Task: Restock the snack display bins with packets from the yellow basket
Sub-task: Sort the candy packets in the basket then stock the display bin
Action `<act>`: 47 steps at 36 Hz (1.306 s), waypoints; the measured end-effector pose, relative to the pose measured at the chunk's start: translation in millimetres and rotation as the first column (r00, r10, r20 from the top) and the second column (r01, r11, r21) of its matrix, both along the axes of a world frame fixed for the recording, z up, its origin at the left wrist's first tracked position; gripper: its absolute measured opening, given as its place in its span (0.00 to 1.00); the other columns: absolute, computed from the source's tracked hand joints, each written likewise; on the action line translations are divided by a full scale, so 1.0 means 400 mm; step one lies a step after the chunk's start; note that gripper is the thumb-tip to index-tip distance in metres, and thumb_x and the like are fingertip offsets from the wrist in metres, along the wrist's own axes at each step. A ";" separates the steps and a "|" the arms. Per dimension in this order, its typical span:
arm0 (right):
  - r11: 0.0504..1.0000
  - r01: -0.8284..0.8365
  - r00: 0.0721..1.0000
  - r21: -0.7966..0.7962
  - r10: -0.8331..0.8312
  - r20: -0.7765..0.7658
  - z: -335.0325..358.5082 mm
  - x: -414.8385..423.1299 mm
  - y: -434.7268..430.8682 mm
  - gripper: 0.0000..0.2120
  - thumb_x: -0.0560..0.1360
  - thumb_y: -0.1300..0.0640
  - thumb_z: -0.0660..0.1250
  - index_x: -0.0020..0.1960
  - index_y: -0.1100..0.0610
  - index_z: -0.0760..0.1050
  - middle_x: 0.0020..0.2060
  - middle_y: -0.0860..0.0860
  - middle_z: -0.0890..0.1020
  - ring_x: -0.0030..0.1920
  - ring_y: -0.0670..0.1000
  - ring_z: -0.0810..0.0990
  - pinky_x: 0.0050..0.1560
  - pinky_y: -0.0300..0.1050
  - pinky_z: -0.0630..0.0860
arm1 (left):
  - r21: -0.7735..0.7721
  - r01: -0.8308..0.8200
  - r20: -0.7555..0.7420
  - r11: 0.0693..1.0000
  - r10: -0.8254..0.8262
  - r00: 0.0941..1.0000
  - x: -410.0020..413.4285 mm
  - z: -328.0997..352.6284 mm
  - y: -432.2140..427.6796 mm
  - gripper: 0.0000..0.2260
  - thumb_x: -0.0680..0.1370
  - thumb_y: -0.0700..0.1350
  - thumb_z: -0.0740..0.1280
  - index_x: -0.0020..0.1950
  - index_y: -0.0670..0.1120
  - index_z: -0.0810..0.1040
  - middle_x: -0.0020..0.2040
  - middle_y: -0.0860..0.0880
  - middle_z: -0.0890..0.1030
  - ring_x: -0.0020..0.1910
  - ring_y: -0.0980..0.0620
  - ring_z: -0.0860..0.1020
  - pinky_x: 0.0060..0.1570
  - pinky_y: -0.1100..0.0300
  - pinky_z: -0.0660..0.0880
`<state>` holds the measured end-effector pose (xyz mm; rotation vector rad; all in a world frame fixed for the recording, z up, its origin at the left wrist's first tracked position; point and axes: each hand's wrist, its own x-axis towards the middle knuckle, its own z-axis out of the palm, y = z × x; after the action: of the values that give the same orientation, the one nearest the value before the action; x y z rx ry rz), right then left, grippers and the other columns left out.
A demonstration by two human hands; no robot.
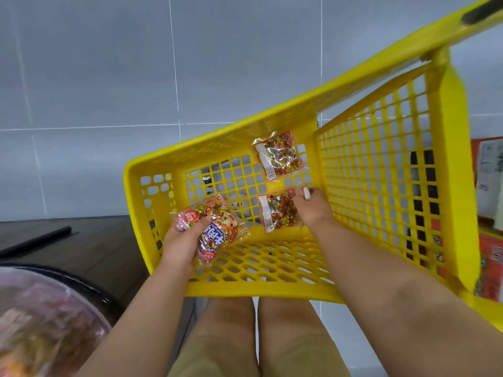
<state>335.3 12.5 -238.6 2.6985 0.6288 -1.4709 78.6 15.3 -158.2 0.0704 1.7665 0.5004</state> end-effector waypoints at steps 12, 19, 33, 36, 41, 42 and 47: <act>0.900 0.434 0.499 -0.054 -0.289 -0.817 0.452 0.000 0.050 0.11 0.75 0.60 0.56 0.45 0.57 0.78 0.36 0.54 0.84 0.37 0.54 0.82 0.46 0.53 0.76 | 0.198 -0.041 -0.014 0.979 0.045 0.999 0.027 0.288 -0.060 0.12 0.72 0.39 0.75 0.53 0.48 0.79 0.49 0.43 0.84 0.45 0.44 0.84 0.46 0.47 0.81; 0.954 0.286 0.529 0.088 -0.080 -0.845 0.675 -0.105 0.054 0.05 0.78 0.55 0.63 0.48 0.55 0.77 0.39 0.53 0.85 0.38 0.51 0.83 0.39 0.48 0.79 | 0.301 -0.197 0.017 0.933 0.202 0.979 0.014 0.494 -0.174 0.09 0.73 0.39 0.73 0.51 0.47 0.79 0.44 0.43 0.85 0.35 0.47 0.84 0.36 0.52 0.82; 0.966 0.004 0.397 0.258 0.235 -0.887 0.886 -0.528 -0.069 0.13 0.73 0.69 0.67 0.48 0.53 0.70 0.33 0.51 0.84 0.32 0.48 0.83 0.35 0.43 0.81 | 0.450 -0.629 0.071 0.634 0.676 0.733 -0.222 0.685 -0.498 0.25 0.68 0.43 0.78 0.63 0.44 0.76 0.56 0.39 0.82 0.52 0.41 0.82 0.57 0.41 0.76; 0.938 -0.121 0.354 0.324 0.346 -0.869 0.909 -0.646 -0.134 0.11 0.74 0.64 0.67 0.51 0.51 0.71 0.32 0.46 0.83 0.30 0.43 0.81 0.30 0.37 0.76 | 0.510 -0.684 0.101 0.522 0.754 0.650 -0.289 0.702 -0.585 0.21 0.69 0.42 0.77 0.61 0.47 0.77 0.53 0.40 0.84 0.45 0.44 0.84 0.44 0.50 0.80; 0.891 -0.222 0.261 0.396 0.446 -0.856 0.935 -0.830 -0.272 0.05 0.77 0.57 0.66 0.53 0.51 0.75 0.39 0.45 0.84 0.34 0.41 0.82 0.29 0.35 0.75 | 0.537 -0.739 0.126 0.407 0.827 0.548 -0.411 0.729 -0.738 0.26 0.68 0.43 0.77 0.64 0.43 0.75 0.53 0.40 0.84 0.43 0.45 0.84 0.37 0.52 0.81; 0.882 -0.240 0.257 0.405 0.460 -0.850 0.939 -0.862 -0.303 0.06 0.76 0.58 0.67 0.53 0.51 0.75 0.40 0.47 0.84 0.34 0.43 0.82 0.29 0.36 0.75 | 0.539 -0.753 0.119 0.377 0.851 0.511 -0.436 0.734 -0.771 0.30 0.68 0.44 0.77 0.68 0.43 0.72 0.57 0.39 0.82 0.50 0.43 0.83 0.44 0.47 0.81; 0.763 -0.413 0.285 0.497 0.627 -0.725 0.954 -0.990 -0.424 0.14 0.72 0.63 0.72 0.55 0.55 0.75 0.46 0.55 0.83 0.38 0.50 0.80 0.43 0.47 0.78 | 0.563 -0.781 0.130 0.272 0.903 0.409 -0.543 0.752 -0.922 0.49 0.55 0.49 0.80 0.74 0.46 0.65 0.65 0.38 0.76 0.61 0.36 0.77 0.54 0.35 0.75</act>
<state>-60.8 -157.1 143.1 1.2338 1.5829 -2.5128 -138.4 -353.4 142.5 -0.5059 1.6814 1.9033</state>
